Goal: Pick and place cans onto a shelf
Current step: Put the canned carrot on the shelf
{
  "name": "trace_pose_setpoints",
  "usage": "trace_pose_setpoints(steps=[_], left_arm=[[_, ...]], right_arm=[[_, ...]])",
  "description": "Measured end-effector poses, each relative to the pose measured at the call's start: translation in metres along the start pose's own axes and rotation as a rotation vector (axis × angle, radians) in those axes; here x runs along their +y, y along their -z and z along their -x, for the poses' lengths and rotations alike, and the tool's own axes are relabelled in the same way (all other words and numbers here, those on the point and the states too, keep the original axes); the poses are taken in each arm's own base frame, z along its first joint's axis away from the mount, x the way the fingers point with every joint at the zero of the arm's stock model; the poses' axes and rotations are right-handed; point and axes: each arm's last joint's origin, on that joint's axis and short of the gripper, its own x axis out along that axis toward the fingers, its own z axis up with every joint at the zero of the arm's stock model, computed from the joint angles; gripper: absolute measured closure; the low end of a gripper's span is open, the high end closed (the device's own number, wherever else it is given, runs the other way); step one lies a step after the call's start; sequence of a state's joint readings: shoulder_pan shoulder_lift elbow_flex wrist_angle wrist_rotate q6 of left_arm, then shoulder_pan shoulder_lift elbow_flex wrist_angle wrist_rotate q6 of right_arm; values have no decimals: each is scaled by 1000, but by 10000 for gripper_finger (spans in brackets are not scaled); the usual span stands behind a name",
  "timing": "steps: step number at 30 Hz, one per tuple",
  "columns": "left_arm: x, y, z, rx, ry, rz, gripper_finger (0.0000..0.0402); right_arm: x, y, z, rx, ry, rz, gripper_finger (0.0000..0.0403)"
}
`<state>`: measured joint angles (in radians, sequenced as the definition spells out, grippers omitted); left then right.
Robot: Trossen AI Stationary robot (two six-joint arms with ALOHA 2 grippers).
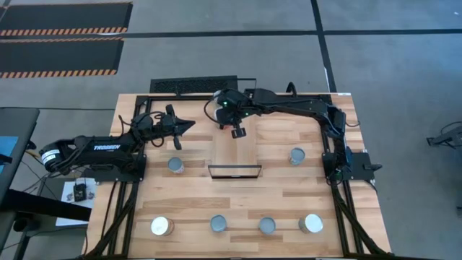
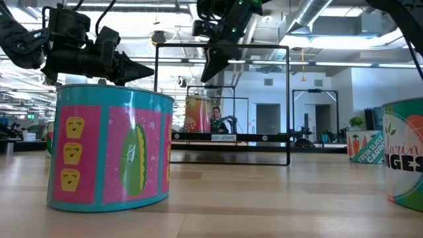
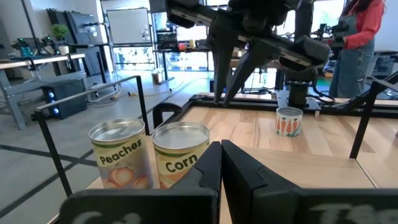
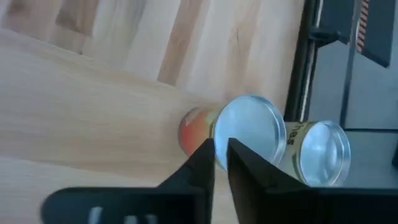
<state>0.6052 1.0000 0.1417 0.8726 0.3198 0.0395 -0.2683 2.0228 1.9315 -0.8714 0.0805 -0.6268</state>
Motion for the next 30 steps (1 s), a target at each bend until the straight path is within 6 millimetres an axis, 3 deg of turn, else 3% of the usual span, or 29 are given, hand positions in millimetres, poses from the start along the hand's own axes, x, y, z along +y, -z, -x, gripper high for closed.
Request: trace_pose_setpoints(steps=[3,10,14,20,30], left_arm=[[0,0,0,-1,0,0,401],[0,-4,-1,-25,12,-8,401],[0,-4,-1,-26,15,-9,401],[-1,-3,-1,-17,27,-5,401],[-4,-2,-2,-3,59,1,401]], right_arm=[[0,10,-4,36,-88,-48,390],[2,27,-20,27,-128,-108,396],[4,29,-2,-107,-117,-125,397],[12,50,20,-268,-7,-187,399],[45,107,67,-527,148,-324,400]])
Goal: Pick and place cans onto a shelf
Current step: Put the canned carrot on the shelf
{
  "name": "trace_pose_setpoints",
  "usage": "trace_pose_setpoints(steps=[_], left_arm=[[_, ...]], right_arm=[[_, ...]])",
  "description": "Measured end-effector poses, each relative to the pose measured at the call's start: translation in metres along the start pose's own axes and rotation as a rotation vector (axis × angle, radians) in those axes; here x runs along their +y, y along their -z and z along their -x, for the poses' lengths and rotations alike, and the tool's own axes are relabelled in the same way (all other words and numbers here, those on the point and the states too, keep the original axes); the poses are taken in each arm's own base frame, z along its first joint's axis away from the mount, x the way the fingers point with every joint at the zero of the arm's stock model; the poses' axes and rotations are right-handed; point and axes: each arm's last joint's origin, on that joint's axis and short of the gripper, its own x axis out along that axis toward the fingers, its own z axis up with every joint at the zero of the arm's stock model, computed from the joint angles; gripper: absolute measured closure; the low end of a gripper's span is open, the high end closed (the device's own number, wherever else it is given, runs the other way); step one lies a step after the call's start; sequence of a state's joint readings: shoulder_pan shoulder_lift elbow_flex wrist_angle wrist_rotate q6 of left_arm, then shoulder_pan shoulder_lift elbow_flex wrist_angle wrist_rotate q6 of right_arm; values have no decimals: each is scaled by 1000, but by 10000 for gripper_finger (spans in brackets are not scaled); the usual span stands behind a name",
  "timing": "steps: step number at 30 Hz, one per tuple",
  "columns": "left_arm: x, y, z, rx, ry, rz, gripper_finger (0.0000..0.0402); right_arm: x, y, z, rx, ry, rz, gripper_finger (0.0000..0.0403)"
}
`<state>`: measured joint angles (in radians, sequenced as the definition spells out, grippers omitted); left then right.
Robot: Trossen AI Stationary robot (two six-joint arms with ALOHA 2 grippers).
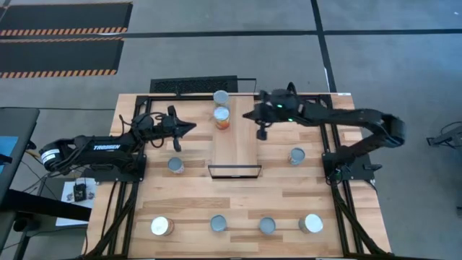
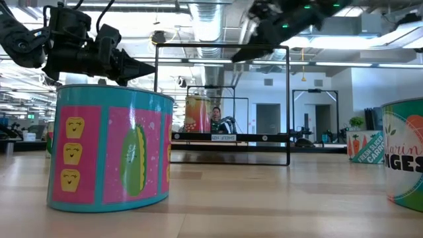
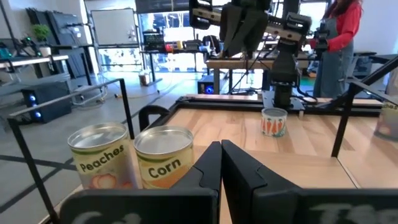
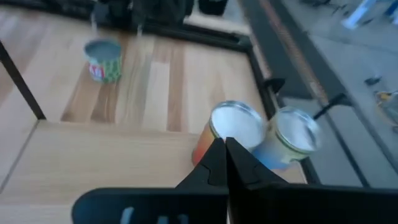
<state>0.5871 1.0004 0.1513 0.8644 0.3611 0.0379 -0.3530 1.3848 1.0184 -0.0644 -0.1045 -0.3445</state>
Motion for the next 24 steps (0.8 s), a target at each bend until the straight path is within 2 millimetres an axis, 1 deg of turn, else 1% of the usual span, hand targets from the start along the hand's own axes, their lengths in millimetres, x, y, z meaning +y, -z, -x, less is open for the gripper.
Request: trace_pose_setpoints(steps=[6,9,11,15,19,24], left_arm=[[-1,0,0,1,6,-1,401],[-1,0,0,1,4,-1,401],[-1,0,0,1,4,-1,401],[-1,0,0,2,1,-6,401],[-1,0,0,2,1,-6,401],[-1,0,0,2,1,-5,401]], right_arm=[[14,30,39,-107,41,-49,400],[25,43,55,-114,56,-95,399],[34,53,63,-77,74,-116,397],[54,61,80,18,93,-154,399],[76,67,92,131,122,-175,398],[102,80,104,286,130,-229,392]])
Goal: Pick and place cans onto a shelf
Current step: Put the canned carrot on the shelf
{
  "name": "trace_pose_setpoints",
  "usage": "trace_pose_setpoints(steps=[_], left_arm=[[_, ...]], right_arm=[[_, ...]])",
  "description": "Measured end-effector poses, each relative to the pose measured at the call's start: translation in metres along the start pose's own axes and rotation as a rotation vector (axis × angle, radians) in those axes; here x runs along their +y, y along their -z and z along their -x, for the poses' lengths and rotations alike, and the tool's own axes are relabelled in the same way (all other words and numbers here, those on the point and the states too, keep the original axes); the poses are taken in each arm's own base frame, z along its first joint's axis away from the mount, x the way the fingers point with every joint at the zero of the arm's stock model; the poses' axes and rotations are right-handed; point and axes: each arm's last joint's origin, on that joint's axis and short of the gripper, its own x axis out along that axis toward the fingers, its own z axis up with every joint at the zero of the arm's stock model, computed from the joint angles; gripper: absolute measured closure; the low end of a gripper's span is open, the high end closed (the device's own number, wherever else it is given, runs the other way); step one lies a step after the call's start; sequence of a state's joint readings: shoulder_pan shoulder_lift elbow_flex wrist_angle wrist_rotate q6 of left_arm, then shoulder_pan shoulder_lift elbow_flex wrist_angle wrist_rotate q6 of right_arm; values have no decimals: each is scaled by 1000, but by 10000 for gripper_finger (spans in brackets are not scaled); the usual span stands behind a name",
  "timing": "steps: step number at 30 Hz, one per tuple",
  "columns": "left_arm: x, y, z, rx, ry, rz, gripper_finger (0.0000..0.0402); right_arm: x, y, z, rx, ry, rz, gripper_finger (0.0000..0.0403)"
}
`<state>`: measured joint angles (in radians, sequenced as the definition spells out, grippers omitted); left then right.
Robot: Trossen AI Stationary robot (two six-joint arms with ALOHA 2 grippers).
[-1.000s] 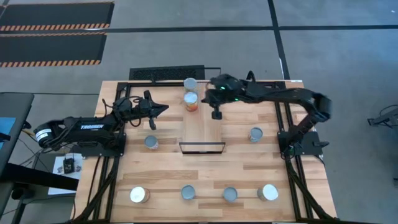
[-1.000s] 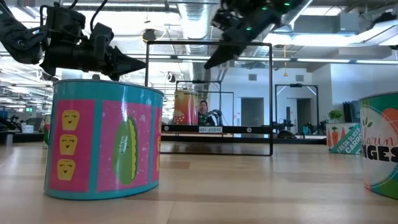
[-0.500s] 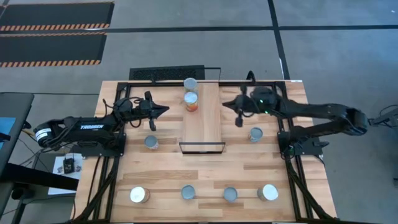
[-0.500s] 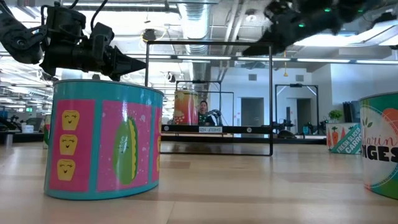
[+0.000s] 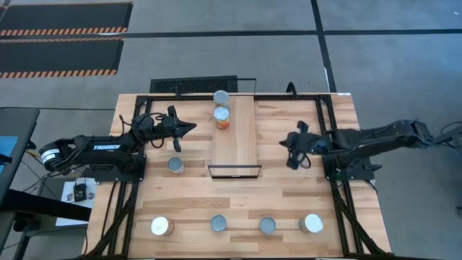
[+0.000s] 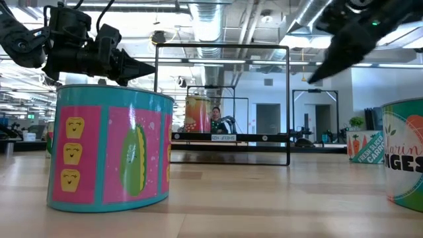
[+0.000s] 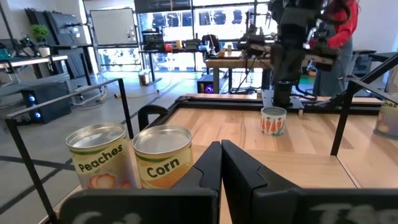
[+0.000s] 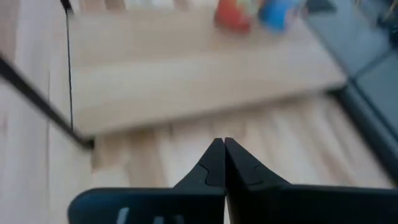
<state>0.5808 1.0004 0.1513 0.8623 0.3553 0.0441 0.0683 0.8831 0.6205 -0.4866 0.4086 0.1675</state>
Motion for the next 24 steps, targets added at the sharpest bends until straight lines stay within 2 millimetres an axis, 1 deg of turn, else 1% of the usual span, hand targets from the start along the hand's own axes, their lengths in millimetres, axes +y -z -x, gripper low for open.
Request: trace_pose_setpoints(steps=[3,6,12,16,18,21,24], left_arm=[[0,0,0,0,-1,0,401],[0,0,0,0,-2,0,401],[0,0,0,0,-2,0,401],[0,0,0,3,-3,1,401],[0,1,0,13,-2,4,401],[0,2,0,22,-2,2,401],[0,3,0,30,-2,-1,401]], right_arm=[[9,11,5,80,-17,-32,388],[15,20,10,146,-19,-92,372],[16,39,17,293,42,-150,303],[15,45,20,356,63,-131,252],[15,46,19,371,62,-136,234],[15,47,19,394,55,-152,222],[17,51,14,434,58,-143,225]])
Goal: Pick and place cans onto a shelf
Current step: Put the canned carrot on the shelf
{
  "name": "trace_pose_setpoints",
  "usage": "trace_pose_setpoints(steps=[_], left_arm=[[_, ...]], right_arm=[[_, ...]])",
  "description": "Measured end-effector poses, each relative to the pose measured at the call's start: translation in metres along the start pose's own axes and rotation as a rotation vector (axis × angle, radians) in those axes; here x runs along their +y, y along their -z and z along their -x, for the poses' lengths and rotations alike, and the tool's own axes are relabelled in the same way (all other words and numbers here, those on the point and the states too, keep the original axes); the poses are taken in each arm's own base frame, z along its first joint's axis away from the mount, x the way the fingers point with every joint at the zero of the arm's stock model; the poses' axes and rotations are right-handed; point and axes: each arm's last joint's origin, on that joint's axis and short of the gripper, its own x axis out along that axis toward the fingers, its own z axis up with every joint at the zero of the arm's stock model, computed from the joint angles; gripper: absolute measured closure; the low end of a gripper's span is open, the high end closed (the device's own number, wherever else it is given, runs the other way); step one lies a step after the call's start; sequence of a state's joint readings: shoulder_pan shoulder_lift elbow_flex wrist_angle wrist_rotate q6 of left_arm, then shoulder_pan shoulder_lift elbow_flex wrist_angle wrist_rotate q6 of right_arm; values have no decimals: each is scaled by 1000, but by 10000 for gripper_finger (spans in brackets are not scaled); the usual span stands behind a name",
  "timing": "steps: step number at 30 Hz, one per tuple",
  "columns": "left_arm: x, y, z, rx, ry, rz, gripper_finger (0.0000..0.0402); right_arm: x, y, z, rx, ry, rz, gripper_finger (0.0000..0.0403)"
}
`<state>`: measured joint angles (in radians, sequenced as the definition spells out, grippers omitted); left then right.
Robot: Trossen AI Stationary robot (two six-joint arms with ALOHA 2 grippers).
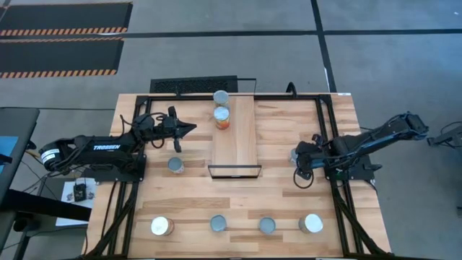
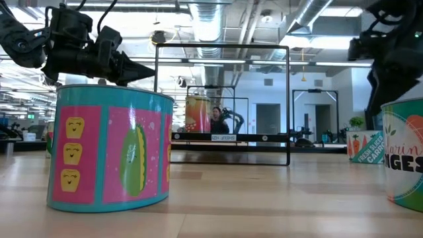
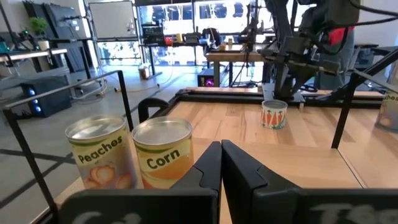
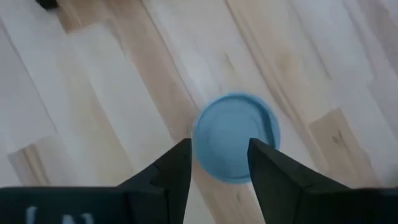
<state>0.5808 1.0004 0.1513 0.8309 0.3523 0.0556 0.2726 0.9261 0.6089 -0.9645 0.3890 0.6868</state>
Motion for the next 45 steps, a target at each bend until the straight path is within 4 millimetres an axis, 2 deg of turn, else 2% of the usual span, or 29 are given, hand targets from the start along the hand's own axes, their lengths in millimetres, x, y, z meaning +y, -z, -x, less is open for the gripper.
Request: trace_pose_setpoints(steps=[8,16,23,26,33,40,45], left_arm=[[0,1,0,11,0,-7,401],[0,1,0,10,0,-8,401],[0,1,0,10,0,-8,401],[0,1,0,9,1,-8,401],[0,1,0,9,0,-9,401],[0,1,0,8,0,-9,401],[0,1,0,8,0,-9,401]], right_arm=[[10,2,-21,113,68,30,260],[19,2,-38,192,147,81,312],[21,1,-40,199,151,113,388],[22,-5,-34,196,105,121,390],[17,-39,-7,60,30,145,396],[2,-90,21,-124,5,159,393],[-3,-133,25,-206,-20,293,396]])
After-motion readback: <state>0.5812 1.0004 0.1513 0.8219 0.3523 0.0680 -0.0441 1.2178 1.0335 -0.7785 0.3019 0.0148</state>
